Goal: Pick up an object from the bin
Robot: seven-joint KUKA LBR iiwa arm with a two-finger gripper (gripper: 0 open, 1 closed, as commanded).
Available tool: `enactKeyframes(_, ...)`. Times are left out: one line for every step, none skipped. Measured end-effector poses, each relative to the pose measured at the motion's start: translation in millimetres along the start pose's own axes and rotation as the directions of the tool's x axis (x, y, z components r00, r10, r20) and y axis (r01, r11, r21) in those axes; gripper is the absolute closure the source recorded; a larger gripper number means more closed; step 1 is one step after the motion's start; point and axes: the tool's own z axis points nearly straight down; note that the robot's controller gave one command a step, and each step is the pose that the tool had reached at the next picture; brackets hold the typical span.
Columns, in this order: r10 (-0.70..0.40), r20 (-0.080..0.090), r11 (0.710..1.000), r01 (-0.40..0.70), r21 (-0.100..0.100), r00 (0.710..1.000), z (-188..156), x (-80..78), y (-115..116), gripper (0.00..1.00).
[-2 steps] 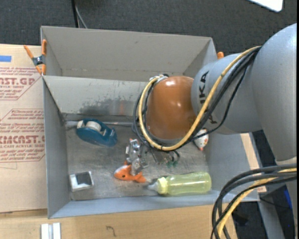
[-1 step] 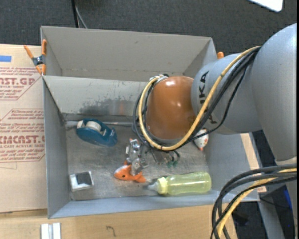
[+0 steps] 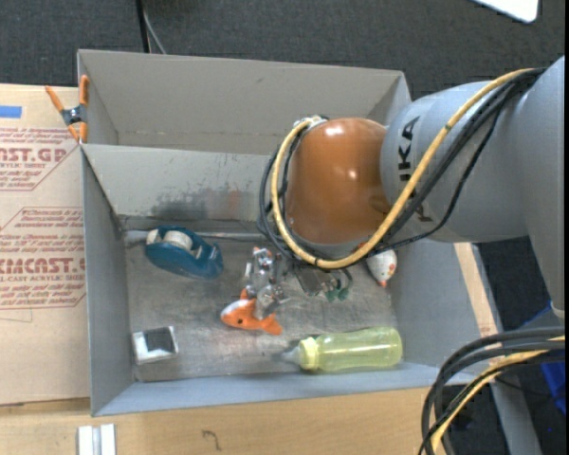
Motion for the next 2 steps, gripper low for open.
enactKeyframes(0.0,0.006,1.0,0.0,0.001,1.0,-35,-1.9,-1,1.0)
enactKeyframes(-0.024,0.005,1.0,0.024,0.0,1.0,-83,-3.7,-3,1.0)
